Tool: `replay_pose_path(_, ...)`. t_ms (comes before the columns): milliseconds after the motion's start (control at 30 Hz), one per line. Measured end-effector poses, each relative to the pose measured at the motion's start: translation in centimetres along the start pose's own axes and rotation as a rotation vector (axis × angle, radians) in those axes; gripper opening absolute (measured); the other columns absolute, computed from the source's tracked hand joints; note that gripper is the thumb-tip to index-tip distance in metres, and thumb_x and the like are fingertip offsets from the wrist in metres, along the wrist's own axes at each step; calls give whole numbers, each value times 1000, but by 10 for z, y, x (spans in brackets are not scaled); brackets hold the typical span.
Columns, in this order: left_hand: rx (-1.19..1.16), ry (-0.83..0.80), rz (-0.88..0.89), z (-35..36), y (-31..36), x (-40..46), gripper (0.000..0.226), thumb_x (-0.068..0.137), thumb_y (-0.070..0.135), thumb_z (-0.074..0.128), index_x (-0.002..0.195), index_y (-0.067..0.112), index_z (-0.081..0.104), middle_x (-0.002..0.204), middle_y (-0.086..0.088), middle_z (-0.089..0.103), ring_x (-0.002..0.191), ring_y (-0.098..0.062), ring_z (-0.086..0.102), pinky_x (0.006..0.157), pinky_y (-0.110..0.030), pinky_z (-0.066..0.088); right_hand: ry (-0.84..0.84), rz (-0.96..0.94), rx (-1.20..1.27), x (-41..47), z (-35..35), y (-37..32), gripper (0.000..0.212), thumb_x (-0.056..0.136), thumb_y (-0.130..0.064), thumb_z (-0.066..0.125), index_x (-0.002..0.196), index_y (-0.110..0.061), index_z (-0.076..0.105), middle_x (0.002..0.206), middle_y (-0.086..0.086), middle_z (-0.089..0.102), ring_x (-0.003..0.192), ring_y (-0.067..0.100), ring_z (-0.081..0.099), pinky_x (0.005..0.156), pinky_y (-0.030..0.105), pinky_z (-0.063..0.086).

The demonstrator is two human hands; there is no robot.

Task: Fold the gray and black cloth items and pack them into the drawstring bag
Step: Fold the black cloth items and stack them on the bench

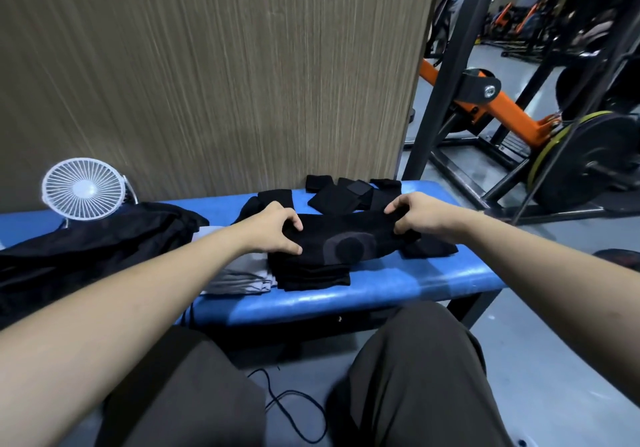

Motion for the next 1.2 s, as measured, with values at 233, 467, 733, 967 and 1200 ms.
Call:
replay_pose_path(233, -14, 31, 8, -8, -8, -6, 48, 80, 42, 76, 120, 25, 56, 121, 2, 34, 103, -14, 47, 83, -23, 38, 26, -66, 172, 2, 11, -47, 24, 85, 6, 53, 103, -5, 64, 78, 13, 56, 54, 20, 49, 42, 24, 38)
replay_pose_path(467, -20, 65, 27, -10, -18, -7, 42, 84, 39, 73, 121, 25, 59, 119, 3, 40, 92, -15, 58, 85, -29, 48, -173, -112, 253, 10, 83, -105, 24, 86, 7, 59, 109, -2, 60, 74, 10, 50, 56, 20, 49, 43, 28, 49)
replay_pose_path(733, -9, 79, 45, -14, -29, -10, 48, 84, 30, 70, 128, 25, 53, 118, 4, 48, 90, -12, 58, 81, -29, 48, -337, -59, 239, 16, 154, -117, 50, 95, -7, 58, 138, -18, 34, 94, 17, 51, 53, 24, 59, 58, 40, 58)
replay_pose_path(967, -106, 248, -3, -31, -42, -12, 48, 89, 3, 47, 133, 21, 50, 130, 0, 51, 121, -17, 51, 104, -36, 43, -69, -228, 38, 26, 104, -118, 24, 94, -11, 53, 118, -15, 53, 91, 12, 66, 55, 22, 62, 46, 30, 49)
replay_pose_path(1200, 391, 209, 317, -22, 27, -17, 49, 100, 47, 41, 146, 30, 42, 155, 8, 33, 142, -15, 29, 116, -35, 25, -52, -458, -732, 19, 98, -88, 47, 91, -38, 66, 130, -18, 52, 120, 3, 43, 106, 21, 49, 99, 37, 42)
Point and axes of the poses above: each hand's wrist, its own x-axis towards the middle knuckle, its own z-axis out of the palm, y = z × x, the point moved 10 cm from there along x, towards the middle knuckle
